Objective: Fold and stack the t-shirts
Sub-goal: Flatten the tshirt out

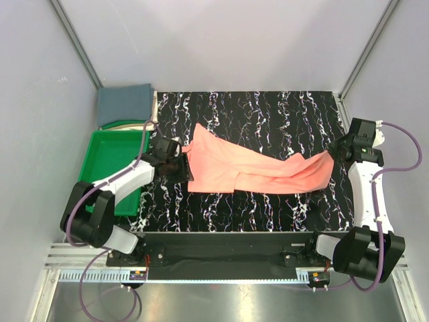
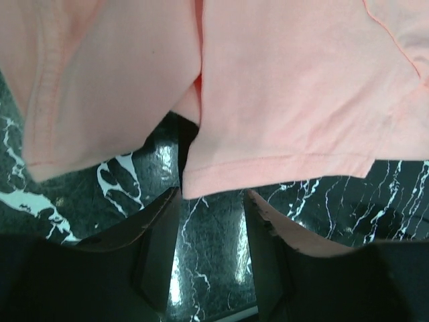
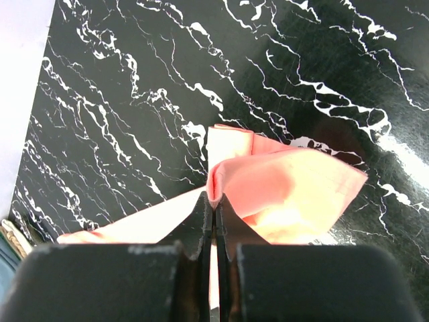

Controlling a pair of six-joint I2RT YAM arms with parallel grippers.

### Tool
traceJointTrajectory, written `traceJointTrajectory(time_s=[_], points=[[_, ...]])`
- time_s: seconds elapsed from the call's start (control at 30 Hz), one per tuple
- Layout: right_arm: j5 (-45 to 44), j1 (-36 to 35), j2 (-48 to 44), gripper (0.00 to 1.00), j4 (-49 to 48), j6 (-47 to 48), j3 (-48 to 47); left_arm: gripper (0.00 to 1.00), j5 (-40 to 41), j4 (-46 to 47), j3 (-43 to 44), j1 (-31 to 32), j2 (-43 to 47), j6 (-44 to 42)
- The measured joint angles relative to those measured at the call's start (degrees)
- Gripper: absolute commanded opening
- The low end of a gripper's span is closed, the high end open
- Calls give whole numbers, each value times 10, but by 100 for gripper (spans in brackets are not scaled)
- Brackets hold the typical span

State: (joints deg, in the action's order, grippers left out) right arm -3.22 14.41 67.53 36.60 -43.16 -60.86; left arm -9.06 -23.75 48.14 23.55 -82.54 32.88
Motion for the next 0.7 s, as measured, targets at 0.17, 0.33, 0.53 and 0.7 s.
traceJointTrajectory(time_s=[0.17, 0.33, 0.53, 0.7], points=[[7, 0, -3, 0, -2, 0, 2, 44, 0, 25, -11, 0, -22, 4], [9, 0, -9, 0, -7, 0, 2, 43, 3, 40, -19, 6, -42, 12], [9, 0, -10, 0, -9, 0, 2, 38, 16, 41, -38, 29, -49, 24], [7, 0, -10, 0, -9, 2, 5, 15, 25, 42, -38, 33, -51, 34]])
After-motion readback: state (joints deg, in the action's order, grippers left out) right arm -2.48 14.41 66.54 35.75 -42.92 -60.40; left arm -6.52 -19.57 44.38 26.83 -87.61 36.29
